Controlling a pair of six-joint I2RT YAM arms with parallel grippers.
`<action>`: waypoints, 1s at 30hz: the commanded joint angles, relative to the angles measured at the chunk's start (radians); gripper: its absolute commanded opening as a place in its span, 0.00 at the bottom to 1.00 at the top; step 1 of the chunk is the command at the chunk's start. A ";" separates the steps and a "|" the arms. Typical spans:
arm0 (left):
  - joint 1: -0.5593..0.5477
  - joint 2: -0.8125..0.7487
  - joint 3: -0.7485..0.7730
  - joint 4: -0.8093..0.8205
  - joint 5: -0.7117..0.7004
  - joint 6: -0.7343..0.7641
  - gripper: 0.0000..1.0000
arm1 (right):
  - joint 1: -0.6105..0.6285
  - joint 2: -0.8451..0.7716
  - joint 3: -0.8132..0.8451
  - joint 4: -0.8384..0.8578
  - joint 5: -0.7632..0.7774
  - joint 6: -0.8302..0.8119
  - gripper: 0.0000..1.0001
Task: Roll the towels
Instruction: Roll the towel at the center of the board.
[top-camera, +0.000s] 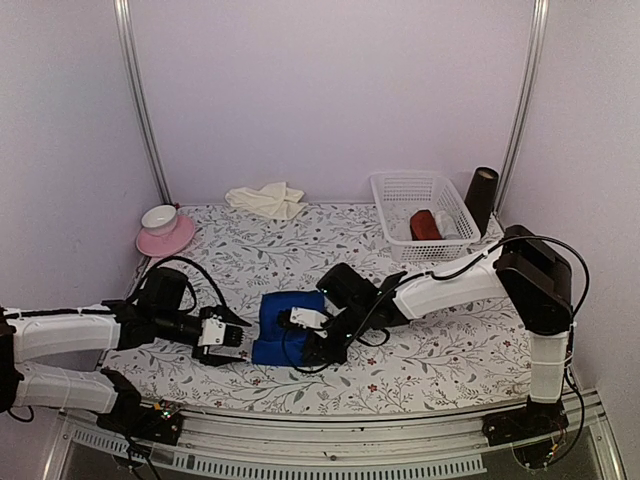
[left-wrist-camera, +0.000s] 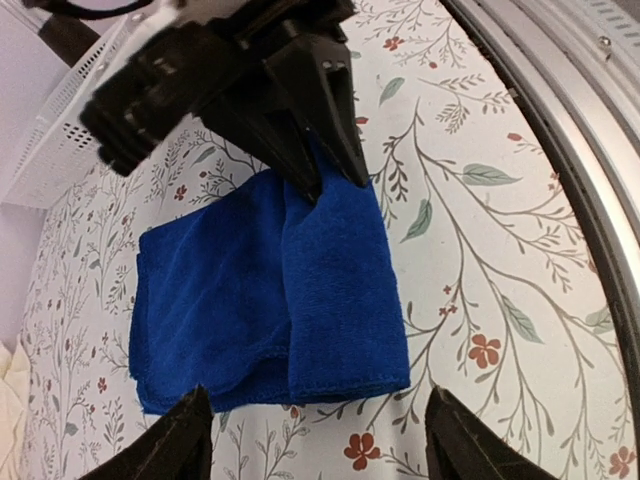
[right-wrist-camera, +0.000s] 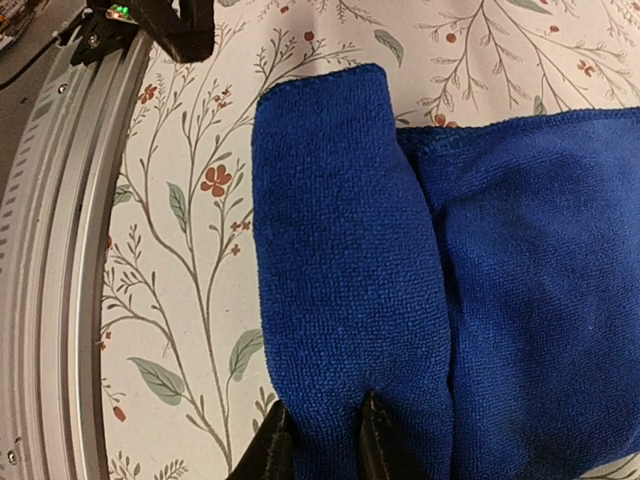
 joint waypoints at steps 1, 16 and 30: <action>-0.084 0.005 -0.051 0.125 -0.104 0.028 0.72 | -0.026 0.015 0.047 -0.109 -0.157 0.049 0.20; -0.217 0.086 -0.086 0.287 -0.221 0.017 0.69 | -0.091 0.131 0.168 -0.214 -0.296 0.075 0.20; -0.263 0.226 -0.037 0.306 -0.329 -0.023 0.49 | -0.098 0.162 0.206 -0.244 -0.302 0.071 0.20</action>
